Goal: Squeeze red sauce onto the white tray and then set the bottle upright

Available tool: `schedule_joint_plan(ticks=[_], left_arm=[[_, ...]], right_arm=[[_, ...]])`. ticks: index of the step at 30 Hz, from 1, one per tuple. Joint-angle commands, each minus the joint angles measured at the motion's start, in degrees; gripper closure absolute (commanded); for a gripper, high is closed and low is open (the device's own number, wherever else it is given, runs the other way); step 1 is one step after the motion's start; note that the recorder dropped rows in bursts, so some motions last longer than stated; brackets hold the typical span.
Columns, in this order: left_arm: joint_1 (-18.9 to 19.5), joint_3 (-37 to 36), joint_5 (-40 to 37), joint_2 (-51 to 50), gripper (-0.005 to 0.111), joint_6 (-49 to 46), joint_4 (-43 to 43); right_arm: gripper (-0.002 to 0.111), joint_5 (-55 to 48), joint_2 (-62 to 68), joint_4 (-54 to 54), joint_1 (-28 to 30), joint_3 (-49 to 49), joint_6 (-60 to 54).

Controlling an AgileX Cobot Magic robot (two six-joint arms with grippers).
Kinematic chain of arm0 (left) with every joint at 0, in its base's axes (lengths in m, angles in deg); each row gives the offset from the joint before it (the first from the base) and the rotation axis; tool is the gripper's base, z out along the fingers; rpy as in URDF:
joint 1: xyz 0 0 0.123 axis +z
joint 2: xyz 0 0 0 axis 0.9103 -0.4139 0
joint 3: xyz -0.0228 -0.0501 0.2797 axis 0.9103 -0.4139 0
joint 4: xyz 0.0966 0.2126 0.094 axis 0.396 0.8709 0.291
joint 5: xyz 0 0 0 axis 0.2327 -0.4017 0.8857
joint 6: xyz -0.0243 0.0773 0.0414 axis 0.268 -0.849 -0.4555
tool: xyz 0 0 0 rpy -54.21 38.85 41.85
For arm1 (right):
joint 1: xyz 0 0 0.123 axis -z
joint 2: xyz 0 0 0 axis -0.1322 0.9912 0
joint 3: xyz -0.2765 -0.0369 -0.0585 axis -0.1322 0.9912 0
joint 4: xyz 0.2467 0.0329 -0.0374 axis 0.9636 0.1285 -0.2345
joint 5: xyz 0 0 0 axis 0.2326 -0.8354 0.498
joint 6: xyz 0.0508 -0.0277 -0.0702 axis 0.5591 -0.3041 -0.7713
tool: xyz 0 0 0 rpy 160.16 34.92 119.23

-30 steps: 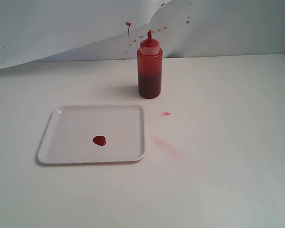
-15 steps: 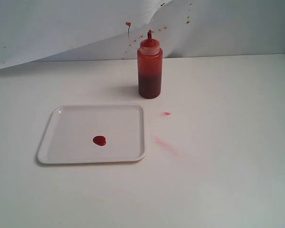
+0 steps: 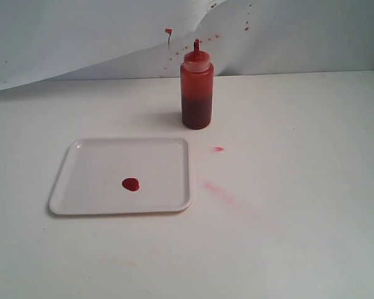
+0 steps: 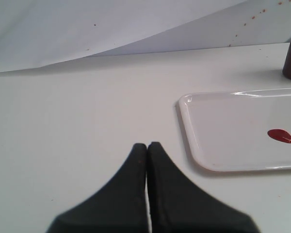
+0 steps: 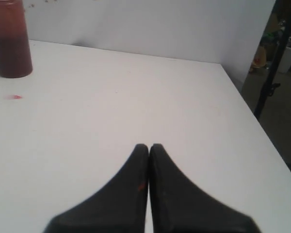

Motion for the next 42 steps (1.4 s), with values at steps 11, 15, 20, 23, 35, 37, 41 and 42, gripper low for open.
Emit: schedule_joint_plan(ticks=[11,15,20,23,35,37,41,42], left_arm=[[0.07,-0.26,0.76,0.18,0.107,0.25,-0.51],[0.07,-0.26,0.76,0.18,0.107,0.09,-0.51],[0.07,-0.26,0.76,0.18,0.107,0.09,-0.51],[0.07,-0.26,0.76,0.18,0.107,0.09,-0.51],[0.07,-0.26,0.76,0.18,0.107,0.24,-0.51],[0.07,-0.26,0.76,0.18,0.107,0.24,-0.51],[0.07,-0.26,0.76,0.18,0.107,0.09,-0.51],[0.07,-0.26,0.76,0.18,0.107,0.09,-0.51]], right_arm=[[0.108,0.03,-0.36,0.31,-0.71,0.14,-0.20],[0.108,0.03,-0.36,0.31,-0.71,0.14,-0.23],[0.108,0.03,-0.36,0.31,-0.71,0.14,-0.17],[0.108,0.03,-0.36,1.28,-0.71,0.14,1.57],[0.108,0.03,-0.36,1.36,-0.71,0.14,5.27],[0.108,0.03,-0.36,1.36,-0.71,0.14,5.27],[0.108,0.03,-0.36,1.36,-0.71,0.14,5.27],[0.108,0.03,-0.36,1.36,-0.71,0.14,5.27]])
